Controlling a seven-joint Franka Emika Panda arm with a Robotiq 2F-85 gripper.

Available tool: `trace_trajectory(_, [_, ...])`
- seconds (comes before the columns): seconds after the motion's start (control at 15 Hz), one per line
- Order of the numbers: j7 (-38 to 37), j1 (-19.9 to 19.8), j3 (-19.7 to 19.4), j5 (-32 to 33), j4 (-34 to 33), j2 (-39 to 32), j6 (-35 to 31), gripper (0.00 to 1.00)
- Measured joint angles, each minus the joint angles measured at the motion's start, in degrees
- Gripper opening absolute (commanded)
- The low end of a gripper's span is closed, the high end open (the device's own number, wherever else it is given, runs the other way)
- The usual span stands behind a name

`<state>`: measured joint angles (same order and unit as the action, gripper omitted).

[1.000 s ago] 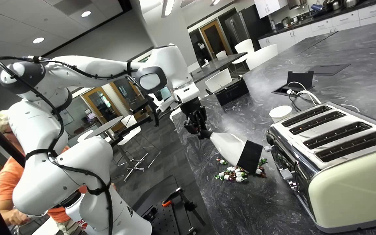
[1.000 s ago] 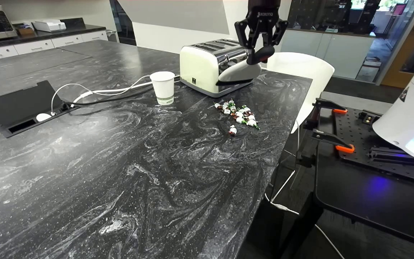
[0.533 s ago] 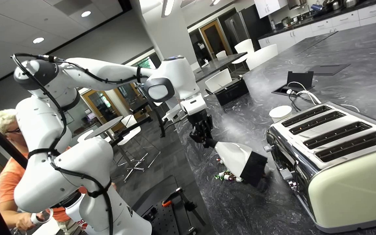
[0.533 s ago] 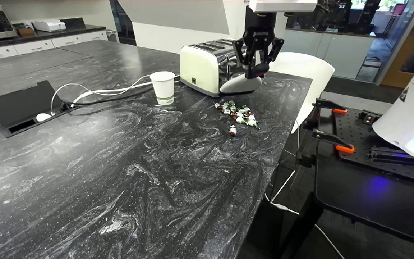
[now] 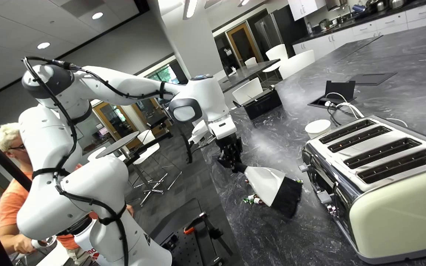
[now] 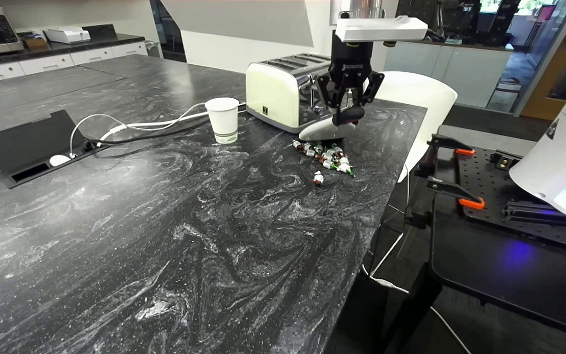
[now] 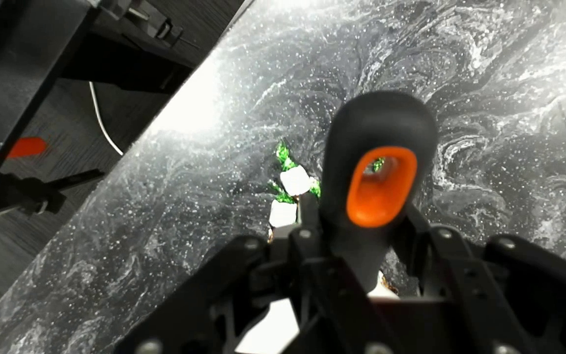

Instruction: Sweep the candy forward

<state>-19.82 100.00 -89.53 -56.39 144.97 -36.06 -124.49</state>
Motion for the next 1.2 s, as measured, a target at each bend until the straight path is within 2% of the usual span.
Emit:
trace_trajectory(0.33, [-1.21,0.55,-0.07,0.64,0.06,3.03,0.23,0.14])
trace_trajectory(0.6, [-3.67,2.55,-1.16,3.47,-0.02,5.87,3.02,0.14])
trace_trajectory(1.2, [-8.68,13.74,-6.32,4.69,-1.20,7.56,12.43,0.14])
